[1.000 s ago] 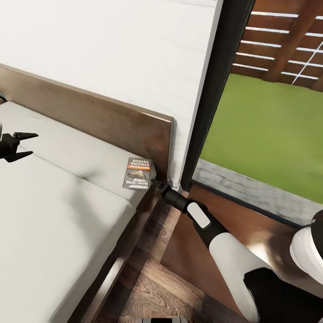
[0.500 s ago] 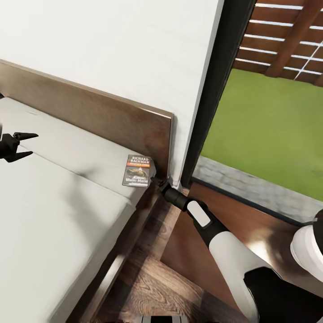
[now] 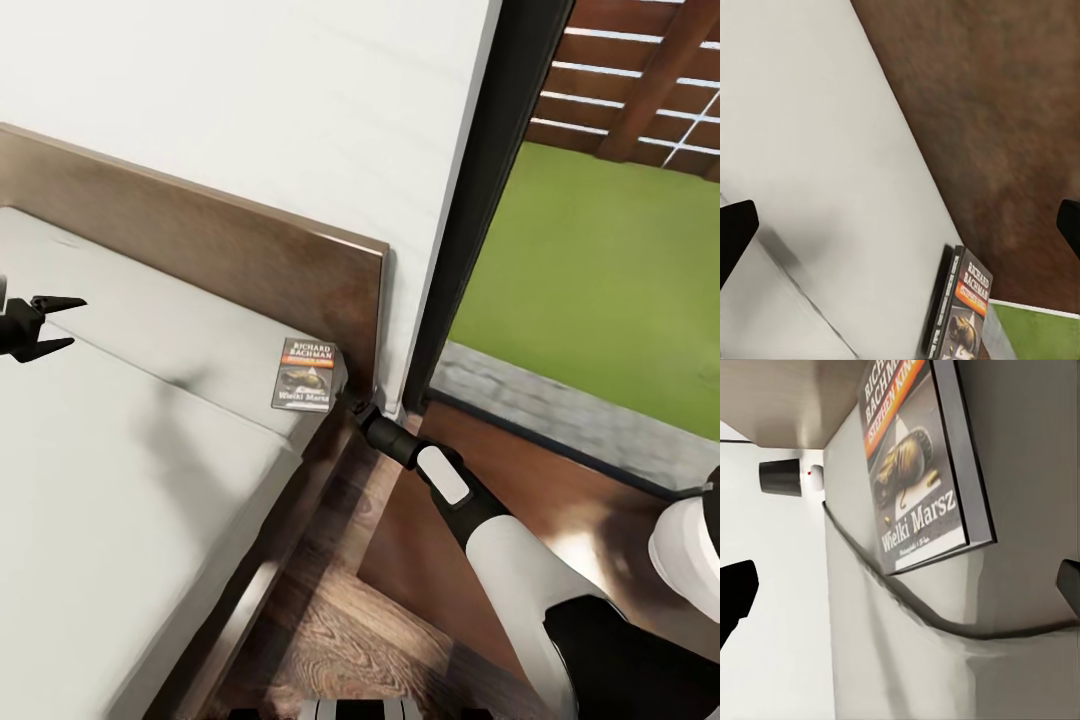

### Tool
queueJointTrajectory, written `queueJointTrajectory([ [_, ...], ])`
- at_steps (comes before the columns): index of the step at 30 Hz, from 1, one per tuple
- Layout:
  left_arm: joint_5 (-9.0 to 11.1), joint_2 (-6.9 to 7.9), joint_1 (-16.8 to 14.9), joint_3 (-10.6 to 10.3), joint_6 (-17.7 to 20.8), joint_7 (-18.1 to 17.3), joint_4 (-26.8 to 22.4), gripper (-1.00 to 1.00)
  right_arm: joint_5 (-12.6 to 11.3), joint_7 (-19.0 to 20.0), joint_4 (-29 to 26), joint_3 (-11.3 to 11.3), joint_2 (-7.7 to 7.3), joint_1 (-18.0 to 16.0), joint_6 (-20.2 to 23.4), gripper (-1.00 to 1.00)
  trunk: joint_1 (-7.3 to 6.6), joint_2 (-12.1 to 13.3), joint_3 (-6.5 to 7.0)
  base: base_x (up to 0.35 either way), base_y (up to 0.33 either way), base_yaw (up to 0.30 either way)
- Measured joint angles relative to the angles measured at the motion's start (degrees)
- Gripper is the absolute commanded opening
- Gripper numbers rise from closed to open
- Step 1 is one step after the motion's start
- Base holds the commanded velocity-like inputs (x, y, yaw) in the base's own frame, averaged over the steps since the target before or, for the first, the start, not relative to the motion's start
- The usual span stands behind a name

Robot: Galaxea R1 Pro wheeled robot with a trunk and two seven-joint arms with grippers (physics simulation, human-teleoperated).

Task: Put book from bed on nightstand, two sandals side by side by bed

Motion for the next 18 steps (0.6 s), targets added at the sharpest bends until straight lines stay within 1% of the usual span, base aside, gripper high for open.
queueJointTrajectory([
  [11,0.01,-0.09,0.0,0.0,0.0,0.0,0.05,1.0,0.0,-0.18,-0.1,0.08,0.0,-0.02,-0.07,1.0,0.0,0.0,-0.89,0.0,0.0,0.0],
  [18,0.0,-0.09,0.0,0.0,0.0,0.0,0.06,1.0,-0.02,-1.13,-0.11,0.05,0.0,-0.63,-0.11,1.0,0.0,0.0,-1.32,0.0,0.0,0.0],
])
